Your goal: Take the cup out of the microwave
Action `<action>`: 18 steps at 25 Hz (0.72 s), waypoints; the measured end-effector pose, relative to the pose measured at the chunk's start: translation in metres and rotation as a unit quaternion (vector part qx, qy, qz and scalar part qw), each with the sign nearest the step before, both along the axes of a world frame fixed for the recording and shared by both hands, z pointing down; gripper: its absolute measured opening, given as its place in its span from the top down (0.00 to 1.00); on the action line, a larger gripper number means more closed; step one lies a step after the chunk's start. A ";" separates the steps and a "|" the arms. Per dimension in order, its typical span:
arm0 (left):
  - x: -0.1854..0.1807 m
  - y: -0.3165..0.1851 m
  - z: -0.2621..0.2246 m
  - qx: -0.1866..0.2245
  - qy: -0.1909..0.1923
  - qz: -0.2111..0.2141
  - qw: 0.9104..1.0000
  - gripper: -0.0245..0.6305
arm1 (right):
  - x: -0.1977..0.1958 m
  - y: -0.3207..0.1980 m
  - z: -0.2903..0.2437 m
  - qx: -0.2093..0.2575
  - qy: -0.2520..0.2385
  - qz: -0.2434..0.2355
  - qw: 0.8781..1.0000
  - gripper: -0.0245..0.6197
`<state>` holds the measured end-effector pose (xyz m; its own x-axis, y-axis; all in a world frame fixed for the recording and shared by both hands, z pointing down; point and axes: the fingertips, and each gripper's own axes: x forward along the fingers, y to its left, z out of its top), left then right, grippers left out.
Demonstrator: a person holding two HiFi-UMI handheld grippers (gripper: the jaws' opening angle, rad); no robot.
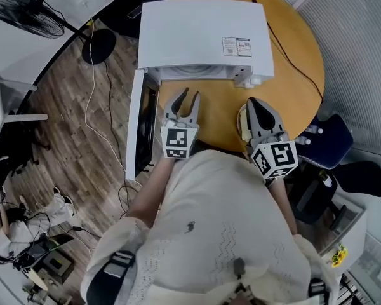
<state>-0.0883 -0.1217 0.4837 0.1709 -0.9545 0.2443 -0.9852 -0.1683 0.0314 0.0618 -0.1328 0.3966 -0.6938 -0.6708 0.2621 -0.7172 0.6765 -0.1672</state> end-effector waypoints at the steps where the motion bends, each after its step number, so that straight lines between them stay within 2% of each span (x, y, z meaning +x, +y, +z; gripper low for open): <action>1: -0.003 -0.001 0.003 -0.002 0.000 0.001 1.000 0.77 | -0.003 0.001 0.001 -0.001 0.001 0.000 1.000 0.95; 8: -0.015 -0.011 0.032 -0.025 -0.003 0.008 1.000 0.62 | -0.020 0.004 0.013 -0.011 0.013 0.006 1.000 0.95; 18: -0.029 -0.031 0.076 -0.060 -0.009 0.004 0.998 0.55 | -0.023 0.001 0.025 -0.026 0.025 0.025 0.999 0.95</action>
